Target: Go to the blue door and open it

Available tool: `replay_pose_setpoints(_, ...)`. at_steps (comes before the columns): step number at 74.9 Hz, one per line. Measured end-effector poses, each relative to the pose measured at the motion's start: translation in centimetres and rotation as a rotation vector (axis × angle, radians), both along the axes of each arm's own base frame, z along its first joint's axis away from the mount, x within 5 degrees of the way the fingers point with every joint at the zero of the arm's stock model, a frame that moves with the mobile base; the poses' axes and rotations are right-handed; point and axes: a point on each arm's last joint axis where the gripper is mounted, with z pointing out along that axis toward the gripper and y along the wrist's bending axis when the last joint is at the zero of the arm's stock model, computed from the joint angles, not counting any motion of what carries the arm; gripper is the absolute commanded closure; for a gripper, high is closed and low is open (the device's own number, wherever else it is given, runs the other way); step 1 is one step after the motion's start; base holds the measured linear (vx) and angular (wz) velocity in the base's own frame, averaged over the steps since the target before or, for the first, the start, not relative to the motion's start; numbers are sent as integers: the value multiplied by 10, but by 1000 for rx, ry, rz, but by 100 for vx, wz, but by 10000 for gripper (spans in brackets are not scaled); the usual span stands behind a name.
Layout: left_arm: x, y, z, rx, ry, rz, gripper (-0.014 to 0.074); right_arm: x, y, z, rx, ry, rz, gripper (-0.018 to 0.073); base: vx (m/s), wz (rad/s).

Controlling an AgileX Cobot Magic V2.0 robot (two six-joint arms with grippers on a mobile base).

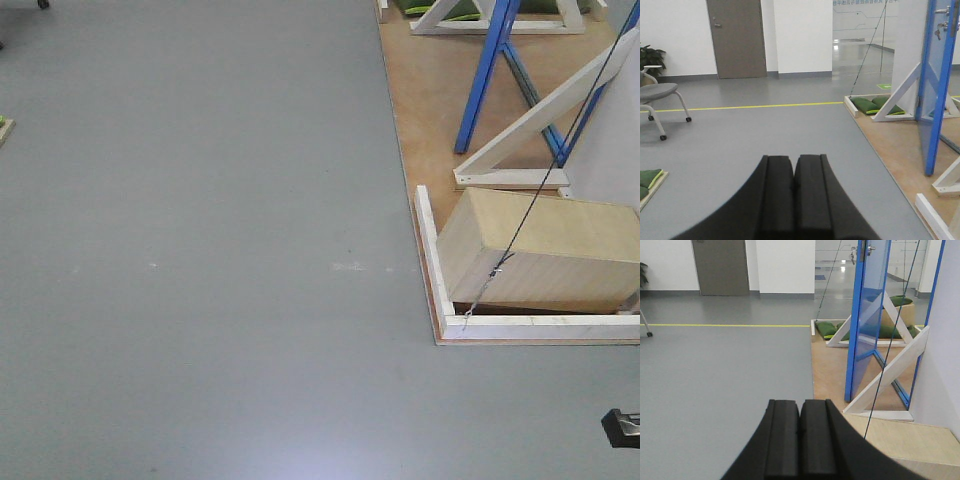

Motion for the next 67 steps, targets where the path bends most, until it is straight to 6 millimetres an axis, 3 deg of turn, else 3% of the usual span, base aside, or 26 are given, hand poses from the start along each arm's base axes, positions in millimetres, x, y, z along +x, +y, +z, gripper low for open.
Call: replay_pose_setpoints(67,0,0,0,0,0,0,527,0,0,0,0,0,0,561,1,-1)
